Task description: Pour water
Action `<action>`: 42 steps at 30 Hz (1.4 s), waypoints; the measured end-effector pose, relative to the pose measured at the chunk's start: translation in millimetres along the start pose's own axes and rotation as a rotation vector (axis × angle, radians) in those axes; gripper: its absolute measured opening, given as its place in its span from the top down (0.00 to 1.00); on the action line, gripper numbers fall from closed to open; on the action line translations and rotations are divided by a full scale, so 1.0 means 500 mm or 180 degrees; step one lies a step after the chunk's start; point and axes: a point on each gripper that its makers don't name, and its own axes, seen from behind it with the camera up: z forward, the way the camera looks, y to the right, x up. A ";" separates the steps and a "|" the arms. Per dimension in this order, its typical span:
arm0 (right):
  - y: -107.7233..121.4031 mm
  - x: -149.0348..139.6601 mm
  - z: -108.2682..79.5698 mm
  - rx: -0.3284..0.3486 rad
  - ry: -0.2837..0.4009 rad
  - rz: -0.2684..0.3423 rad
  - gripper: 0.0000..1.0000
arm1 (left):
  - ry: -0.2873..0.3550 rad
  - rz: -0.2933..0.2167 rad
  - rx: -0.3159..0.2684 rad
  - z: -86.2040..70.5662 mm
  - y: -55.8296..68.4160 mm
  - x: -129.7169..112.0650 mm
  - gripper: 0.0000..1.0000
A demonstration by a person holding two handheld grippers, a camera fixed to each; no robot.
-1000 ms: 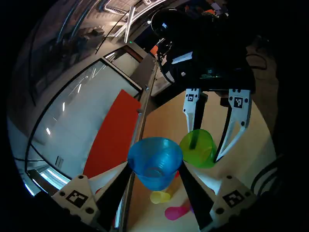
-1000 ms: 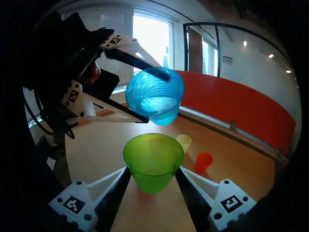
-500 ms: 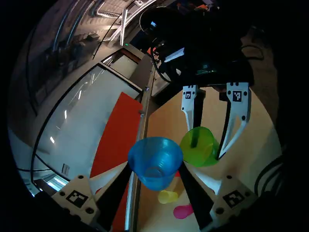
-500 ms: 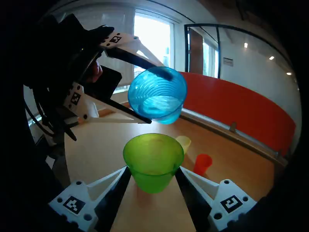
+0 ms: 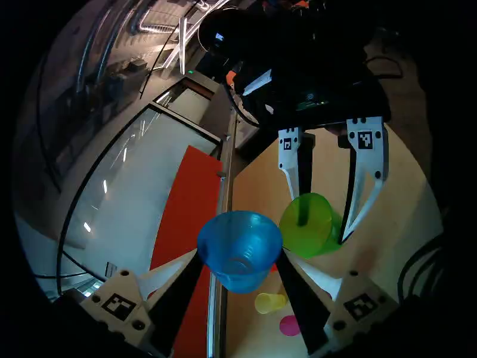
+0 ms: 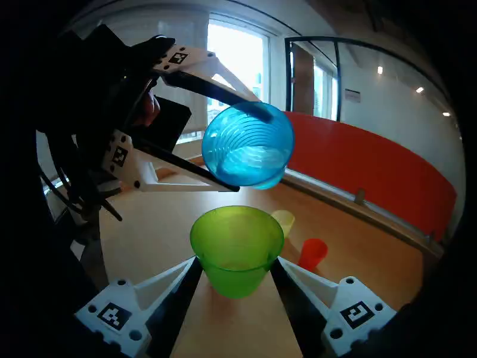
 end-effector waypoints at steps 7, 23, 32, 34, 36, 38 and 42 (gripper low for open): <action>0.002 0.002 0.000 -0.0004 0.0007 0.0001 0.16 | -0.0002 0.0112 0.0044 0.000 -0.005 0.004 0.16; 0.000 0.003 -0.001 0.0006 0.0016 -0.0004 0.17 | 0.0019 0.0256 0.0074 0.001 -0.006 0.015 0.16; 0.001 0.002 -0.002 0.0003 0.0020 -0.0006 0.16 | 0.0034 0.0334 0.0110 0.001 -0.007 0.020 0.16; 0.001 0.002 -0.002 0.0003 0.0020 -0.0007 0.16 | 0.0035 0.0355 0.0119 0.001 -0.008 0.020 0.16; 0.001 0.003 -0.002 0.0003 0.0020 -0.0009 0.16 | 0.0036 0.0373 0.0125 0.002 -0.008 0.020 0.16; 0.000 0.003 -0.002 0.0004 0.0018 -0.0011 0.16 | 0.0036 0.0385 0.0126 0.003 -0.008 0.019 0.16; 0.000 0.004 -0.002 0.0007 0.0015 -0.0012 0.17 | 0.0034 0.0411 0.0141 0.003 -0.011 0.018 0.16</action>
